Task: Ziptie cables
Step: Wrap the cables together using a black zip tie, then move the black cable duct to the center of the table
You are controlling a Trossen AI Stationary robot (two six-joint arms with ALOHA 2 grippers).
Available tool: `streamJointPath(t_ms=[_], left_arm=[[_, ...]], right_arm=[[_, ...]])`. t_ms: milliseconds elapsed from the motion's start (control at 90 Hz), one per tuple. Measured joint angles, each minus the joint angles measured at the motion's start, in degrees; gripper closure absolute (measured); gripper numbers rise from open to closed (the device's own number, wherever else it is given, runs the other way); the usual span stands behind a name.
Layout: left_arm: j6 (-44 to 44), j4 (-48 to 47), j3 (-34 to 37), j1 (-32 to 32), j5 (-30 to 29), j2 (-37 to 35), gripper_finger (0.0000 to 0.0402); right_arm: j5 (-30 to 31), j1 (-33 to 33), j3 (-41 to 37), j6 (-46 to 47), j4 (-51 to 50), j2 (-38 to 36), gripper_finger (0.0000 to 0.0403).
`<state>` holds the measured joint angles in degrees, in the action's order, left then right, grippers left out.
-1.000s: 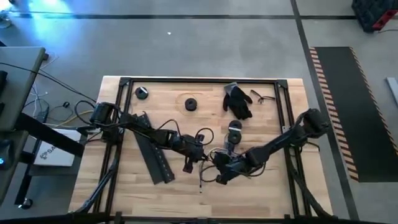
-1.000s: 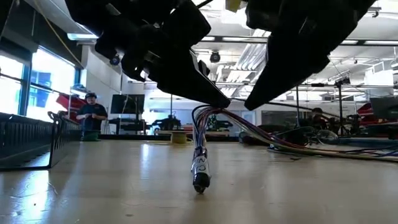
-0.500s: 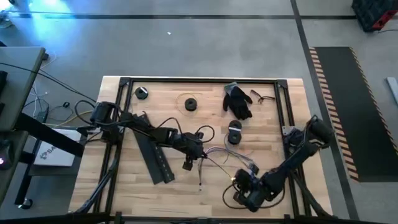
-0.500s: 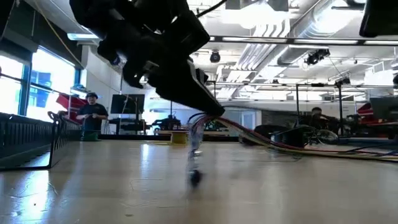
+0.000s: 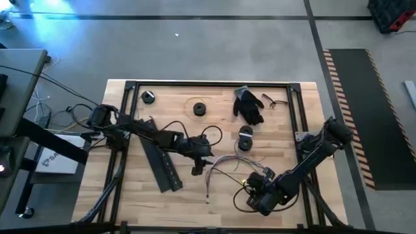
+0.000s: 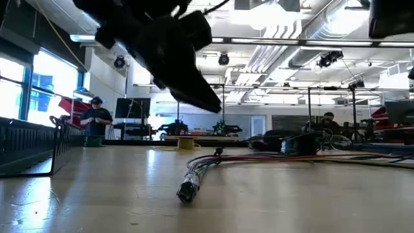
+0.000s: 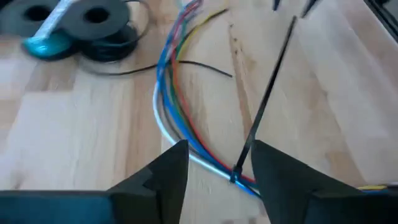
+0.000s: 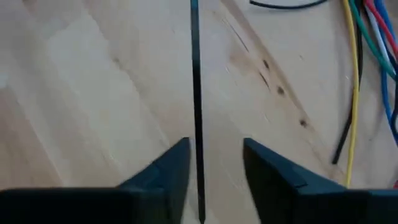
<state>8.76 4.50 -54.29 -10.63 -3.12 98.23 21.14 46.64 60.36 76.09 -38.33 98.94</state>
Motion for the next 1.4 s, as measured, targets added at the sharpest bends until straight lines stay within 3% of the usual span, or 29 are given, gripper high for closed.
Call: streamJointPath(t_ms=[122,244,433,578,711,889,1111,1289,1400], left_arm=[[3.43,-9.73,-1.81,-4.18,-5.04,-4.94,0.0254],[11.76,-19.69,-3.84,-9.32,-9.41,-8.90,0.0270],[33.84,-35.73,-4.47,-15.15,-7.54,-10.39,0.0292],[53.29,-52.08,-4.39,-16.97,-10.03,-8.91,0.0307],[61.74,-57.93,-3.48,-15.22,-13.56,-9.56,0.0301],[65.33,-57.93,-0.45,-9.95,-13.64,-11.01,0.0266],[67.58,-57.00,3.79,-3.85,-9.47,-11.11,0.0229],[67.08,-56.86,3.90,-1.90,-8.27,-10.95,0.0230],[61.80,-54.86,3.94,-0.34,-7.05,-10.88,0.0244]], right_arm=[[2.36,1.72,1.42,-1.89,-1.94,-2.62,0.0188],[9.74,3.58,1.90,-4.94,0.00,-4.40,0.0167],[15.62,4.04,1.70,-10.49,7.11,-4.15,0.0167],[19.92,4.04,1.61,-13.74,11.03,-3.67,0.0174],[21.62,4.04,1.61,-16.86,13.67,-3.67,0.0179],[21.96,4.04,1.61,-18.32,14.43,-3.67,0.0181],[22.94,4.15,1.61,-18.75,14.28,-3.65,0.0181],[23.23,4.41,1.61,-19.72,14.29,-3.65,0.0181],[23.43,4.41,1.61,-19.68,14.28,-3.65,0.0181]])
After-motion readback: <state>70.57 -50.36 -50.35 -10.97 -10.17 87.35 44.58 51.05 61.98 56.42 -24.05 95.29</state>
